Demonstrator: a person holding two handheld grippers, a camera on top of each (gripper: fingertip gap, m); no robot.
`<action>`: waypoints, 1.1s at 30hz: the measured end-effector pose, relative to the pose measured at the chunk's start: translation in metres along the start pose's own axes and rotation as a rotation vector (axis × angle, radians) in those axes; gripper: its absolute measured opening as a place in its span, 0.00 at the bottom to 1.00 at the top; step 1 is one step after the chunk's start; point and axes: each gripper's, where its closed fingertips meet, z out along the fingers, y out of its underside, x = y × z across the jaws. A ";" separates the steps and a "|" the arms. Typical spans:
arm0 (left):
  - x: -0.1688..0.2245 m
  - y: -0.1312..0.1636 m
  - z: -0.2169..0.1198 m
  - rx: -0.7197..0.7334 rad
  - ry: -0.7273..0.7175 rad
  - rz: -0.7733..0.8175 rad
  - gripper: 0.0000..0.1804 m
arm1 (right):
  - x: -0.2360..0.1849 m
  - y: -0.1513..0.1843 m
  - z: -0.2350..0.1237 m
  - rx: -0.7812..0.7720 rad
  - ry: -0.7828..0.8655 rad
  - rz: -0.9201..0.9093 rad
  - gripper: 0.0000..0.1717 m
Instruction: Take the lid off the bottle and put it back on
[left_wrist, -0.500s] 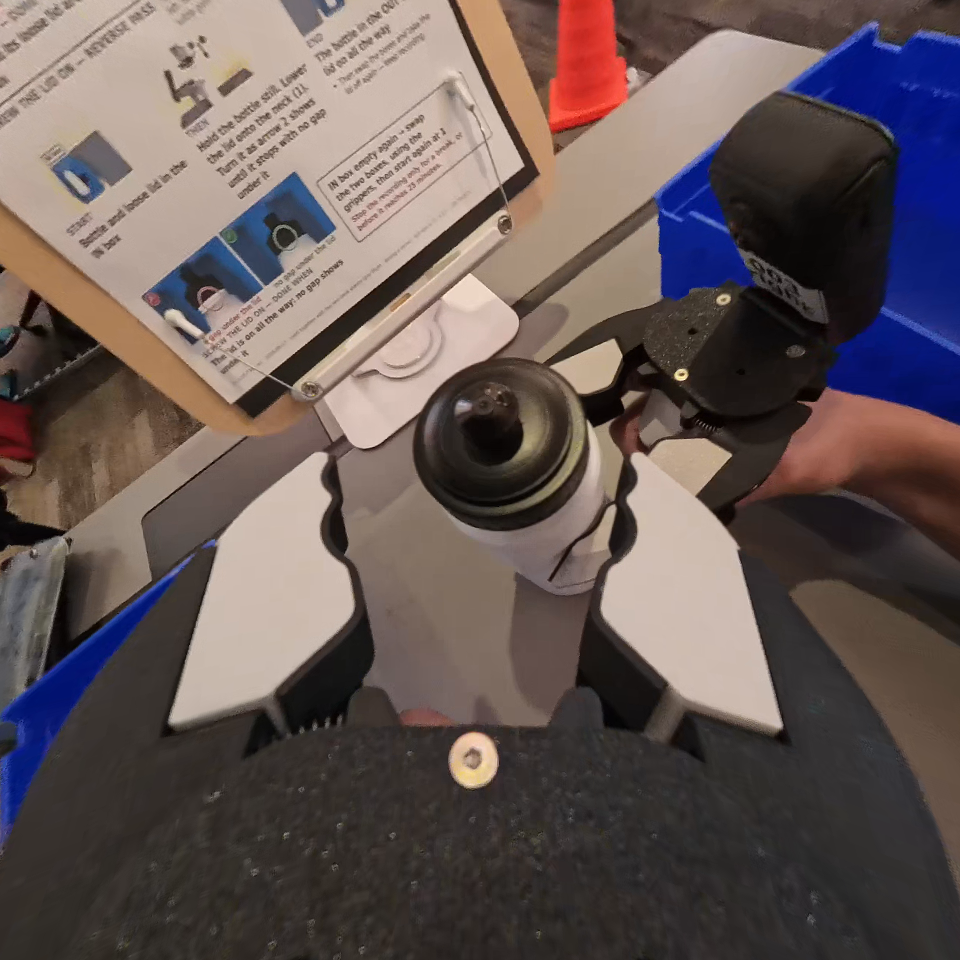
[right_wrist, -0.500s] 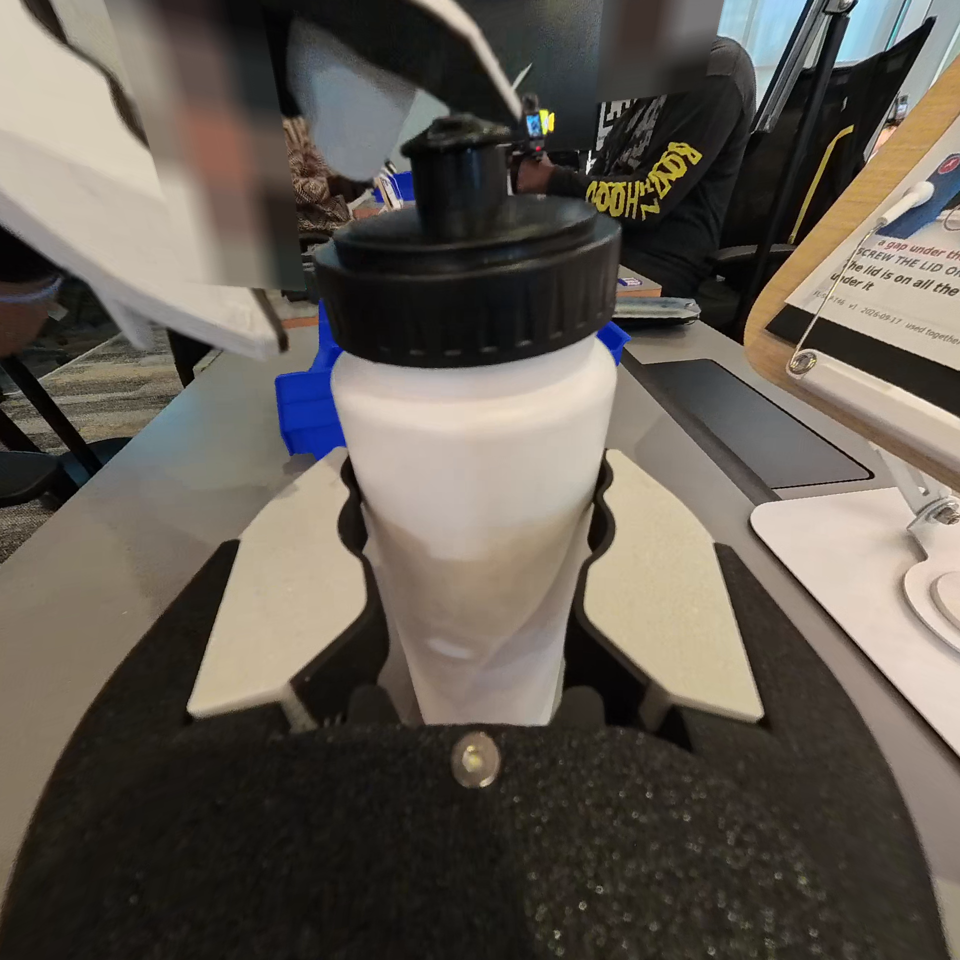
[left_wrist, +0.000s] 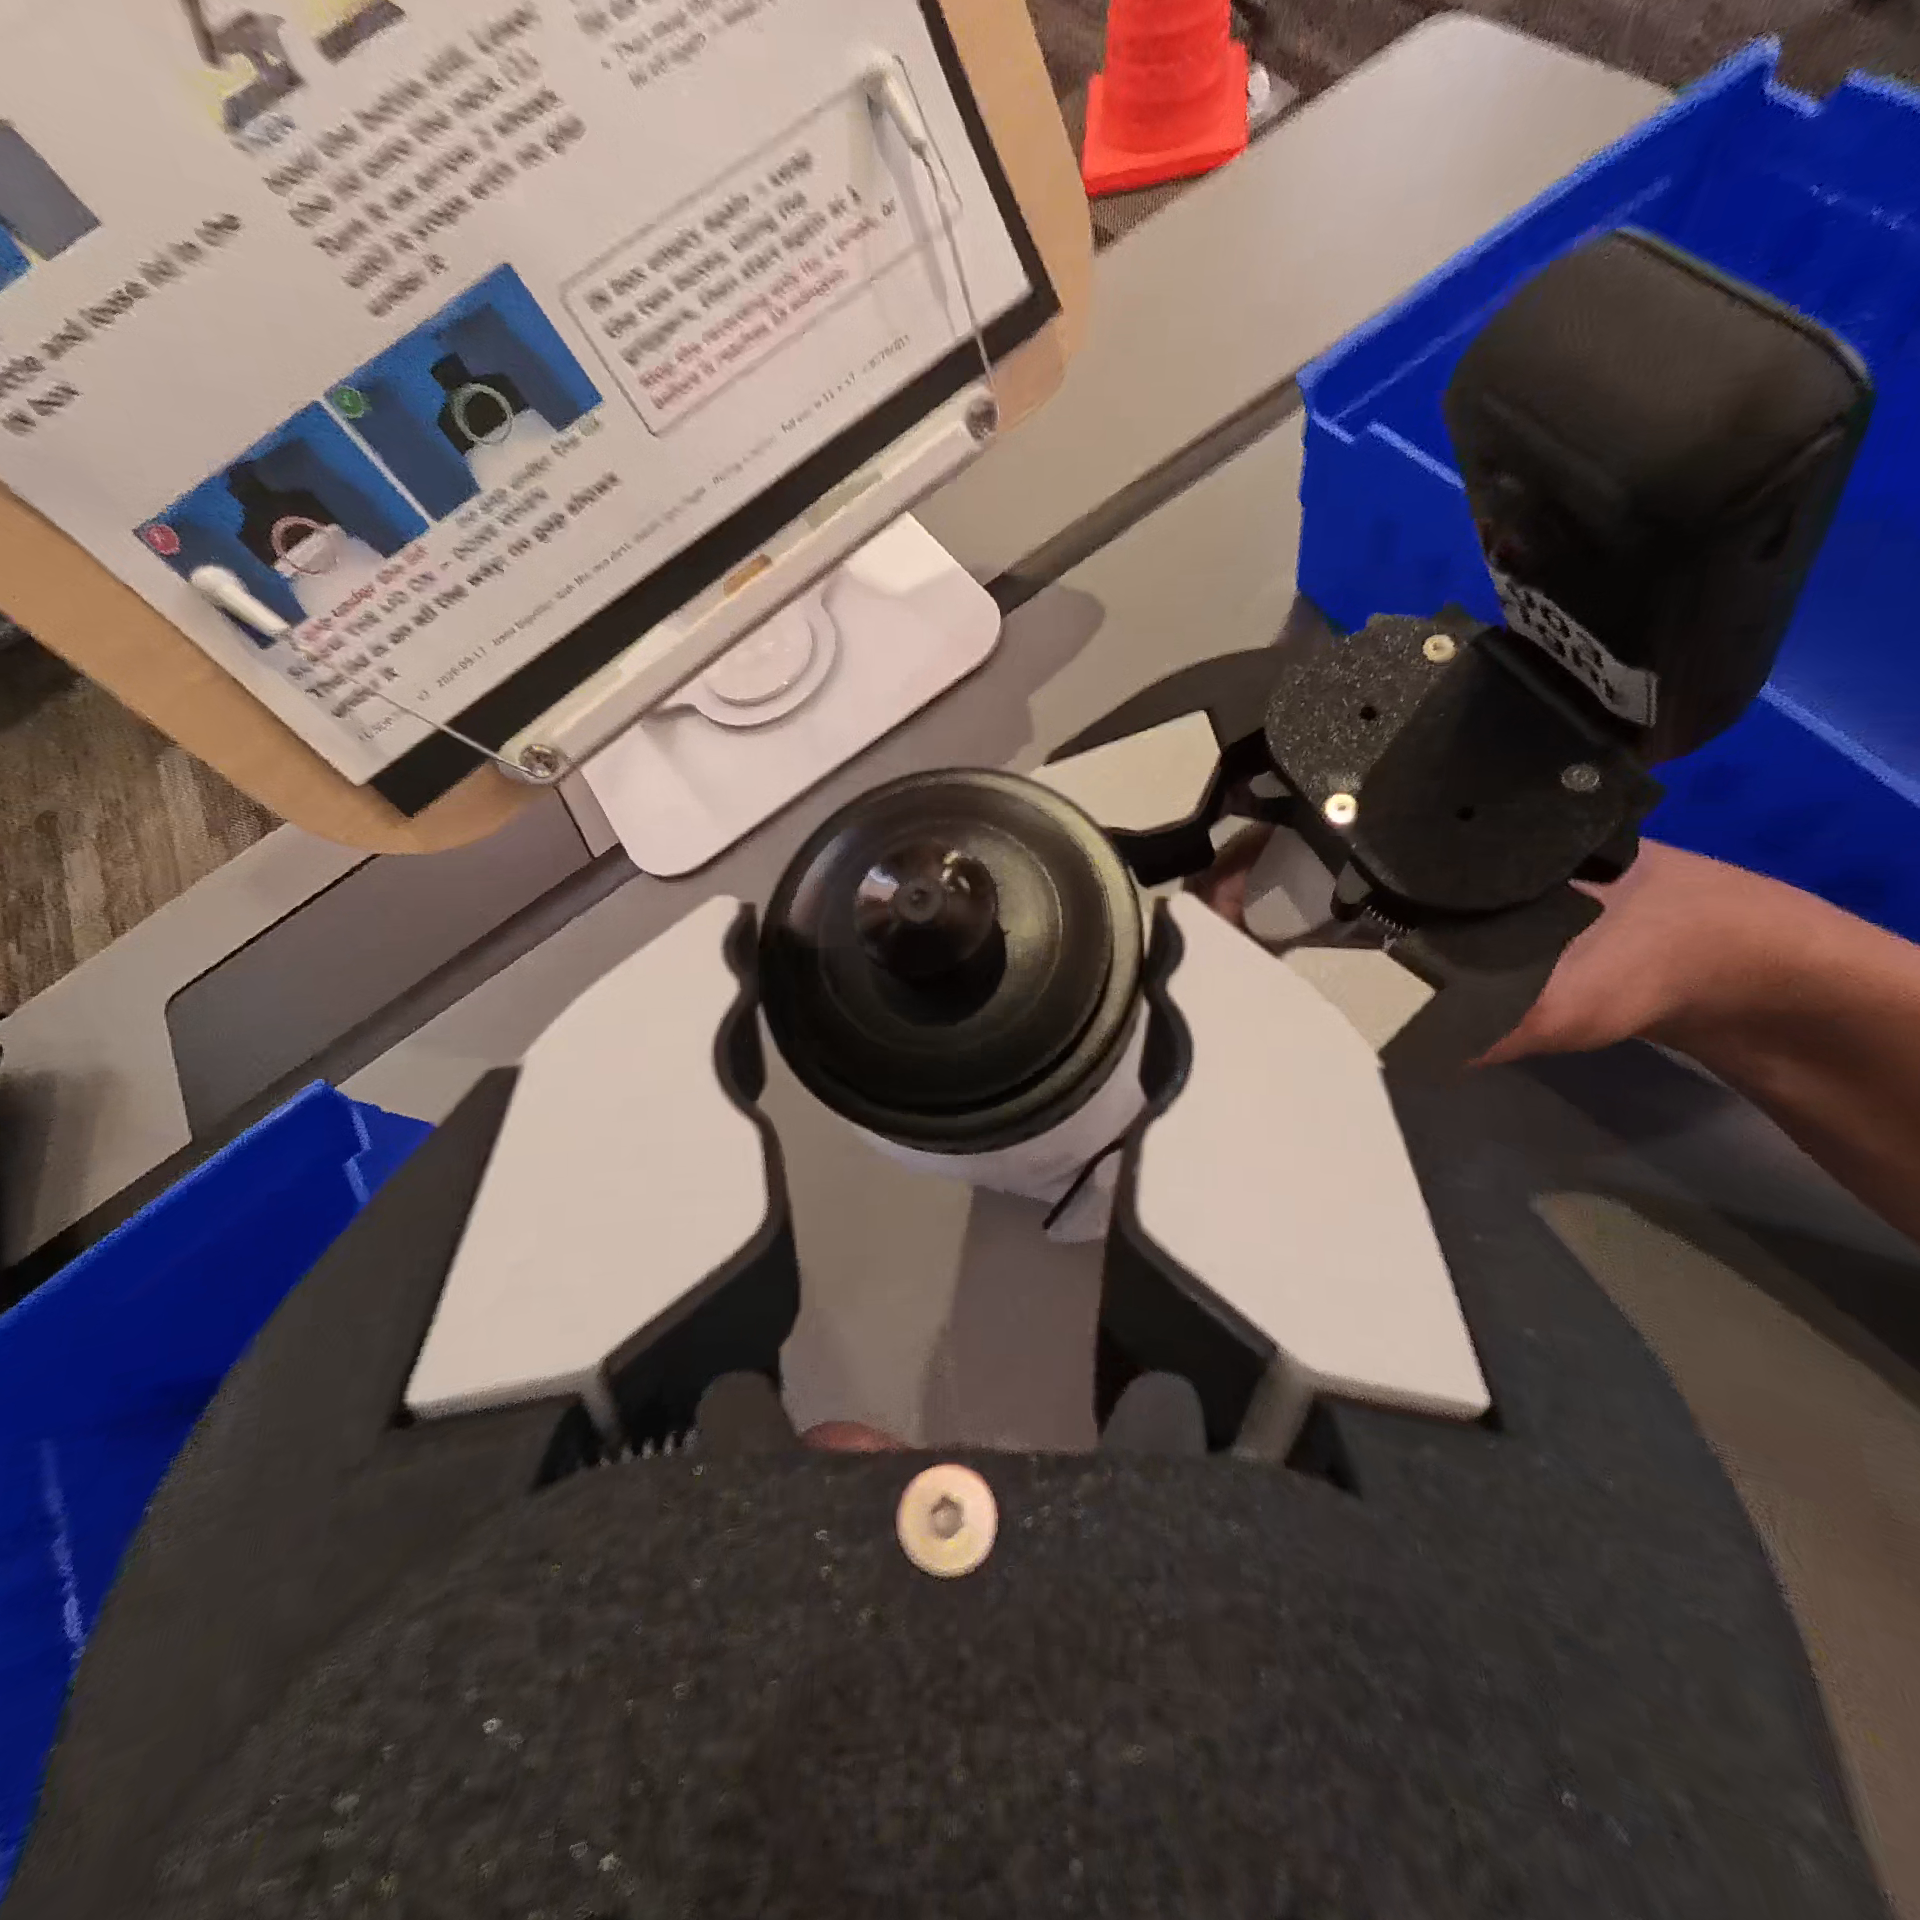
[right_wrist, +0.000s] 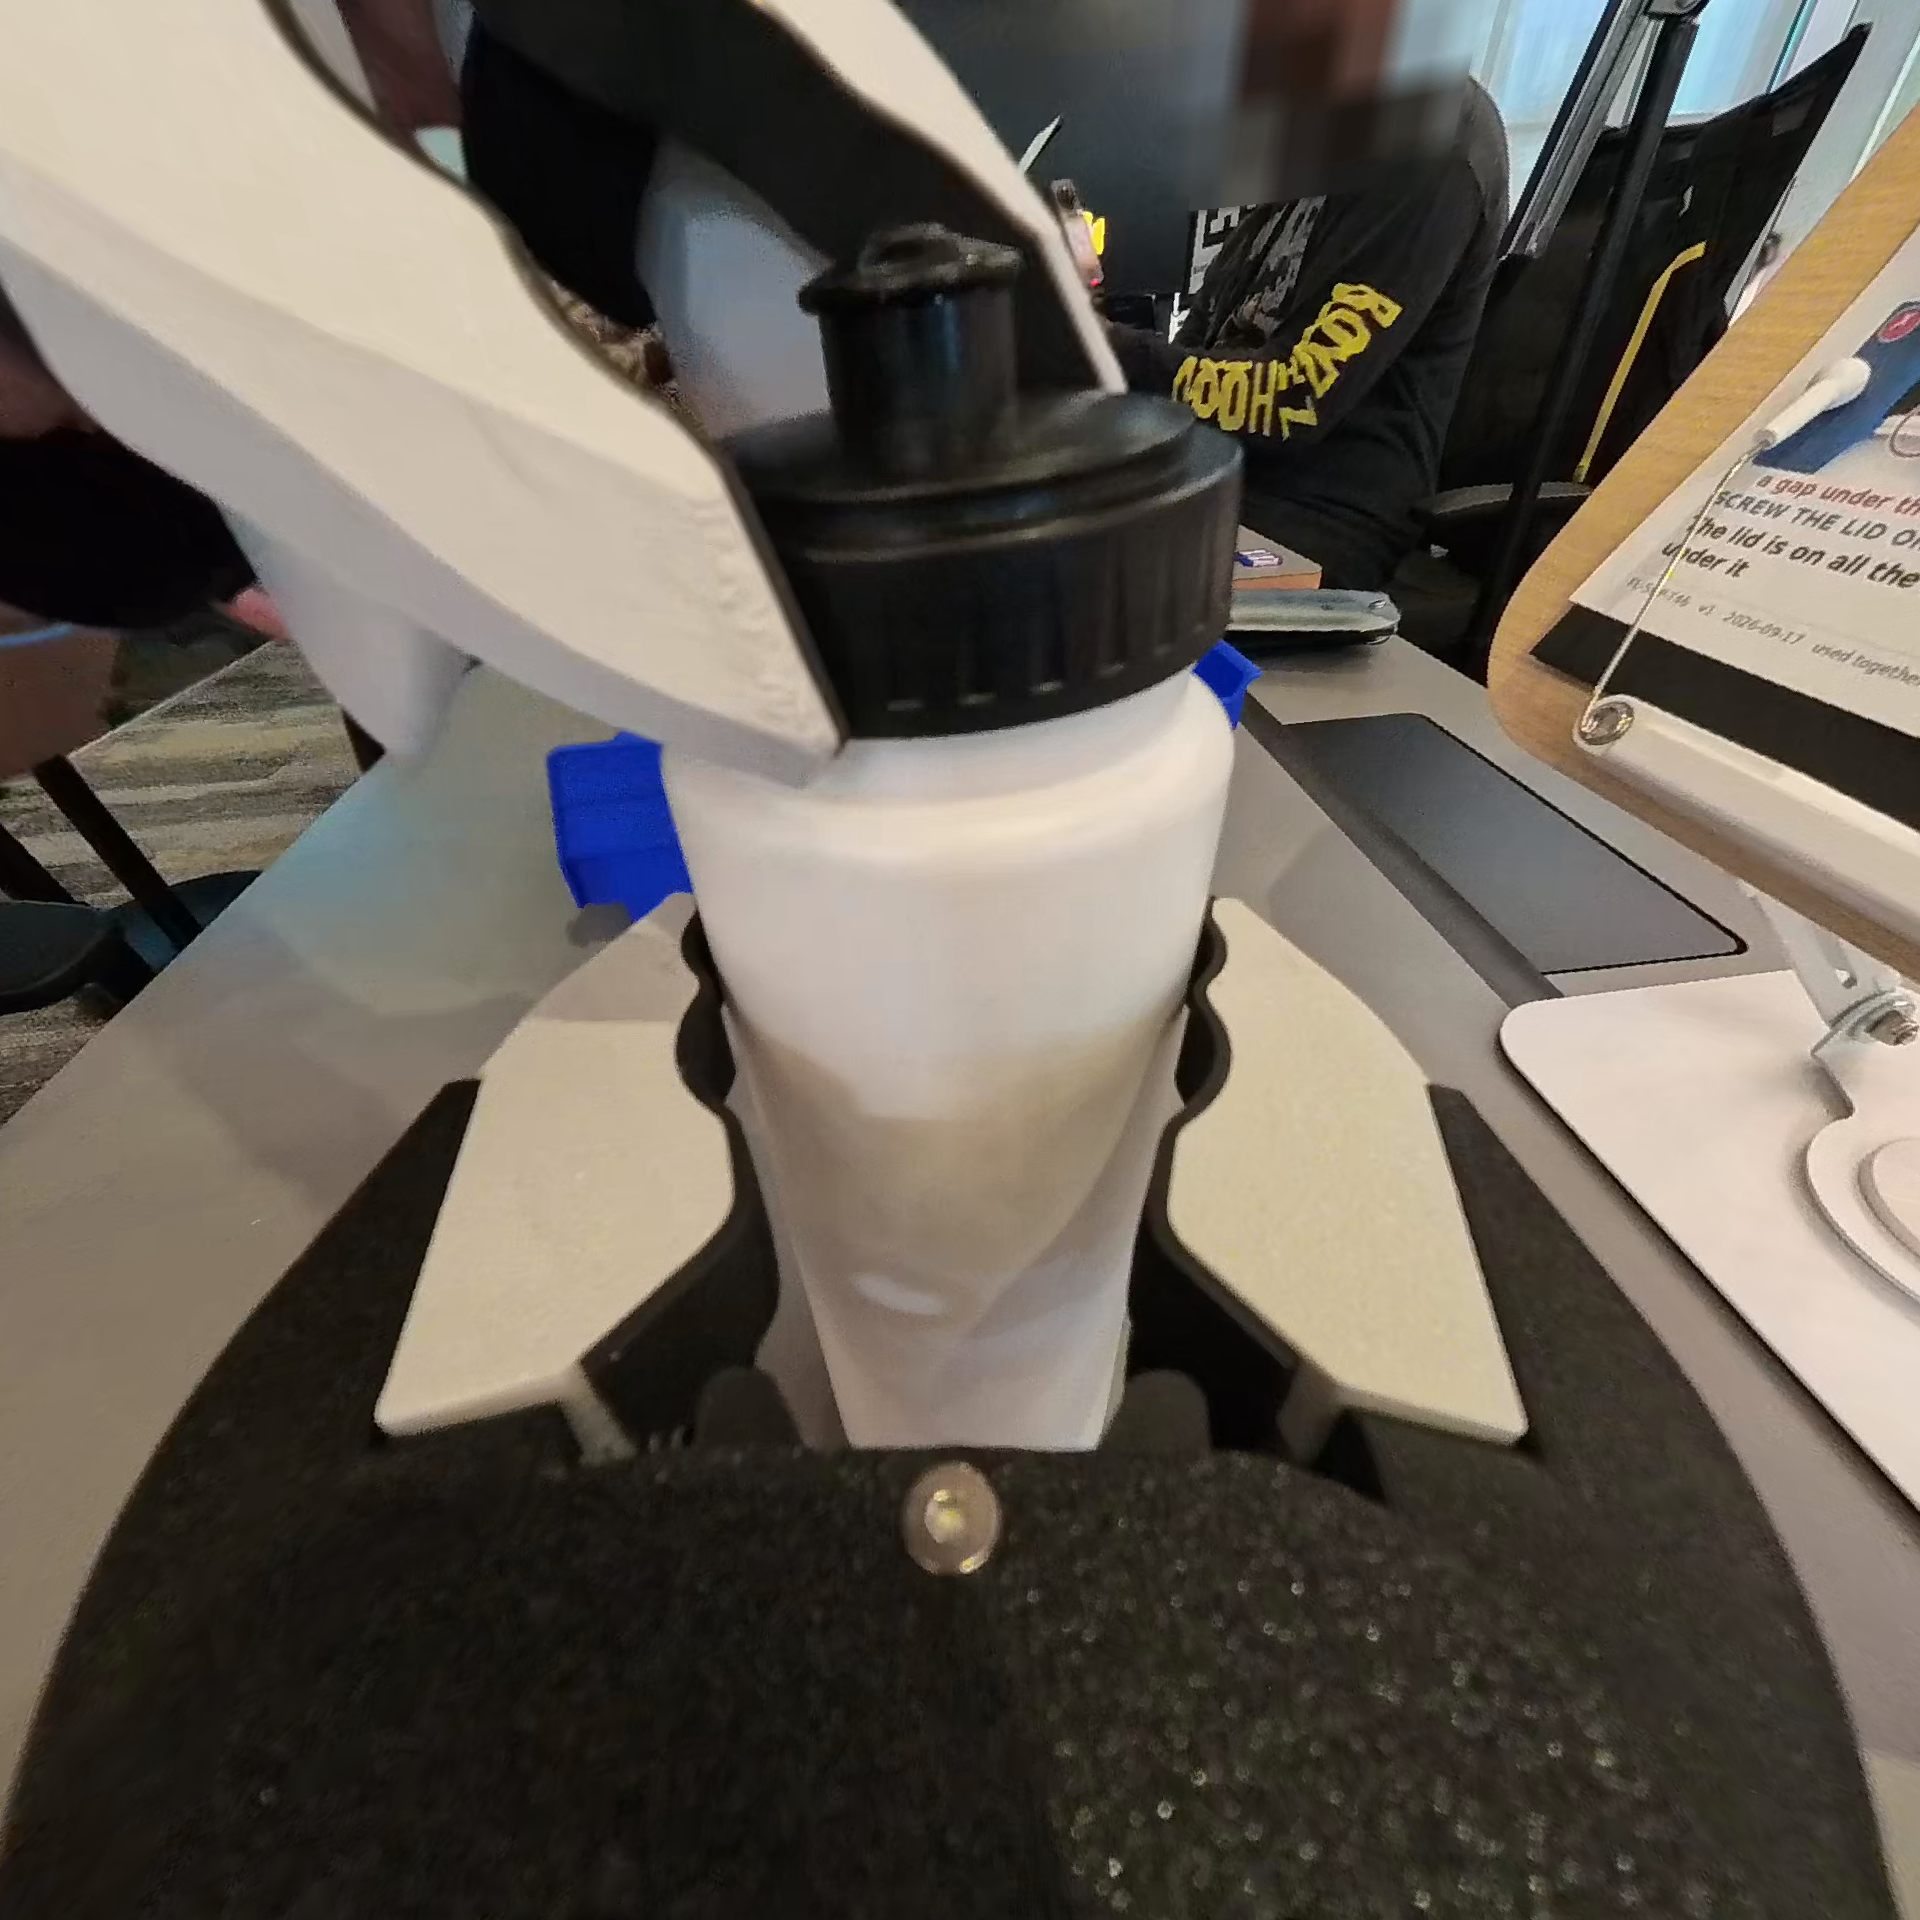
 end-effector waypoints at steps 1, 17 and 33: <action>0.000 0.001 0.000 -0.032 0.011 0.013 0.39 | 0.000 0.000 0.000 -0.002 0.000 0.000 0.50; 0.008 0.011 -0.006 -0.282 0.450 0.712 0.38 | -0.005 0.001 0.000 -0.005 -0.026 -0.013 0.49; -0.012 -0.004 -0.022 -0.621 0.142 -0.006 0.51 | -0.003 0.001 0.002 -0.020 -0.006 -0.004 0.50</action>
